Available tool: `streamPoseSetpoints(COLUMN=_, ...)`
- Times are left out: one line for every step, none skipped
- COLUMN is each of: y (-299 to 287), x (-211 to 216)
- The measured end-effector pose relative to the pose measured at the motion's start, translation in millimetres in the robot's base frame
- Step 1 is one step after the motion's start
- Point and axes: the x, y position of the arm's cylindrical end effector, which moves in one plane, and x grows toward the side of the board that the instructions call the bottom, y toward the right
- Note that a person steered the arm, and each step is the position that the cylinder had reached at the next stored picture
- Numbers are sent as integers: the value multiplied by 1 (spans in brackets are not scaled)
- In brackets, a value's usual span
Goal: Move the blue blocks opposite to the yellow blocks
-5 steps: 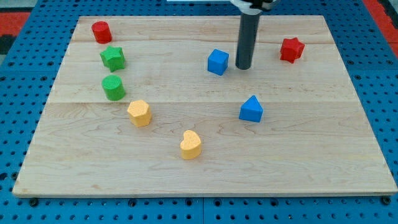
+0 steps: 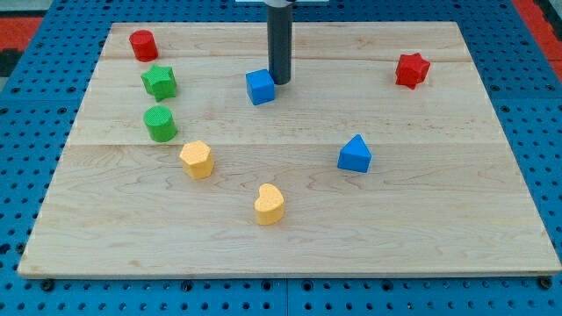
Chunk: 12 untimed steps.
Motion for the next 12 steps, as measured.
streamPoseSetpoints(y=-34, x=32)
streamPoseSetpoints(y=-37, x=34)
streamPoseSetpoints(y=-78, x=-18)
streamPoseSetpoints(y=-92, x=14)
streamPoseSetpoints(y=-28, x=35)
streamPoseSetpoints(y=6, x=47)
streamPoseSetpoints(y=76, x=1)
streamPoseSetpoints(y=158, x=48)
streamPoseSetpoints(y=197, x=140)
streamPoseSetpoints(y=162, x=157)
streamPoseSetpoints(y=80, x=167)
streamPoseSetpoints(y=22, x=142)
